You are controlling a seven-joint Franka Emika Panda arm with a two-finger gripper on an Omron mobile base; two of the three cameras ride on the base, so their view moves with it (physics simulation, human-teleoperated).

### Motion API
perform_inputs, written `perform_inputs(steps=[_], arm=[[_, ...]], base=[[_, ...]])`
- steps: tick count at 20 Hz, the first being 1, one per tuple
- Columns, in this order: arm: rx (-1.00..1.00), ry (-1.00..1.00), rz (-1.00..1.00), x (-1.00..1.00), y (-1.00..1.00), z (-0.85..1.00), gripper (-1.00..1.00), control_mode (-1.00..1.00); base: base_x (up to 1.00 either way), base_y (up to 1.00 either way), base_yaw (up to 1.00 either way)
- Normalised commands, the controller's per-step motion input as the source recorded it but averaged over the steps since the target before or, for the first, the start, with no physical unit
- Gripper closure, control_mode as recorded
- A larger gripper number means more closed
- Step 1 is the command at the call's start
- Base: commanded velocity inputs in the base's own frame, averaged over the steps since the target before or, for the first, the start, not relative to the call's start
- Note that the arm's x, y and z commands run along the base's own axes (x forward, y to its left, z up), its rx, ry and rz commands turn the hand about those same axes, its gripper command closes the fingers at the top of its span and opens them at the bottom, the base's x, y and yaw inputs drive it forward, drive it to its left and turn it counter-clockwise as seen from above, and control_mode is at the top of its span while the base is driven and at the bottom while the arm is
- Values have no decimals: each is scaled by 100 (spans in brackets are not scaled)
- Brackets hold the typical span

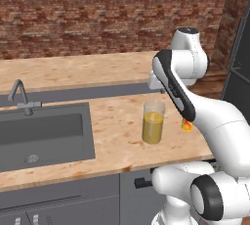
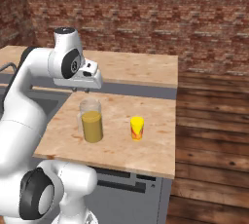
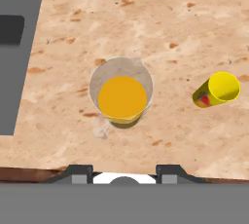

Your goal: Place the pitcher and cup on the dining counter for serving.

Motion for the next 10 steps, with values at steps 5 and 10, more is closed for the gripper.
perform_inputs(steps=[5, 10], arm=[[2, 0, 0, -16, 10, -1, -100, -100], [-3, 0, -8, -33, 37, -45, -100, -100]], base=[[0, 0, 0], [0, 0, 0]])
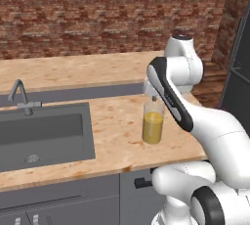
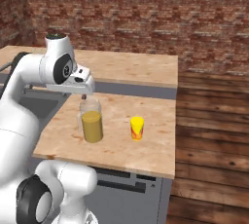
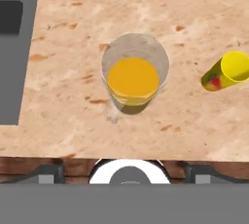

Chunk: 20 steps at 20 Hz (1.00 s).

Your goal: Place the pitcher and cup on the dining counter for serving.

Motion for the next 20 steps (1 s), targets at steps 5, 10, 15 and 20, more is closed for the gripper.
perform_inputs(steps=[5, 10, 15, 20], arm=[[-8, 0, -24, -44, 32, -68, -100, -100], [-1, 0, -31, -4, 25, -57, -100, -100], [0, 0, -25, 32, 8, -26, -100, -100], [0, 0, -11, 50, 0, -15, -100, -100]], base=[[0, 0, 0], [0, 0, 0], [0, 0, 0], [0, 0, 0]])
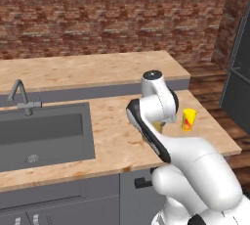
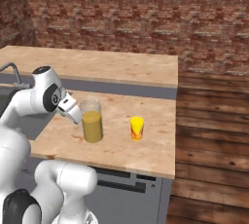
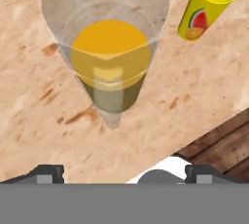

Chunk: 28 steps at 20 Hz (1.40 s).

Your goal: Place the pitcher and cup on the dining counter for serving.

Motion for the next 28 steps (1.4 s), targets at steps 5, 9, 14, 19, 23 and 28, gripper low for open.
perform_inputs(steps=[5, 9, 14, 19, 23, 28], arm=[[0, 0, -3, 46, 0, -12, -100, -100], [-1, 0, -2, 41, 0, -13, -100, -100], [-2, 0, -1, 30, 0, -16, -100, -100], [0, 0, 0, 21, 0, -17, -100, -100], [0, 0, 0, 18, 0, -22, -100, -100], [0, 0, 0, 12, -5, -24, -100, -100]], base=[[0, 0, 0], [0, 0, 0], [0, 0, 0], [0, 0, 0], [0, 0, 0], [0, 0, 0]])
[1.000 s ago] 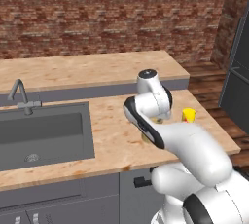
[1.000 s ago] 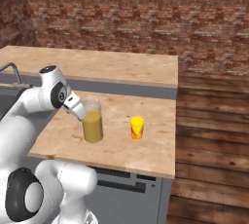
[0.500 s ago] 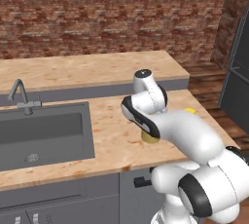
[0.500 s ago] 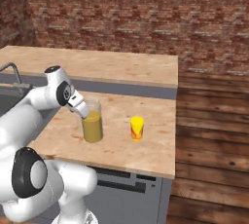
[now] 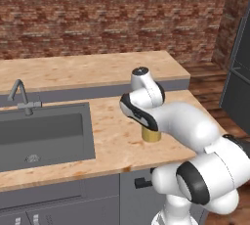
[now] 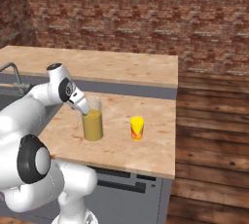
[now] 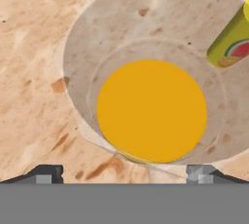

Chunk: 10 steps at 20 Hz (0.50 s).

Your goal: Place the pitcher and cup on the dining counter for serving.

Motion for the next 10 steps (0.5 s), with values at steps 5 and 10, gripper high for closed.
perform_inputs(steps=[5, 10], arm=[[0, 0, 0, 1, -10, -19, 100, -100], [0, 0, 0, 2, -4, -1, 100, -100]], base=[[0, 0, 0], [0, 0, 0]])
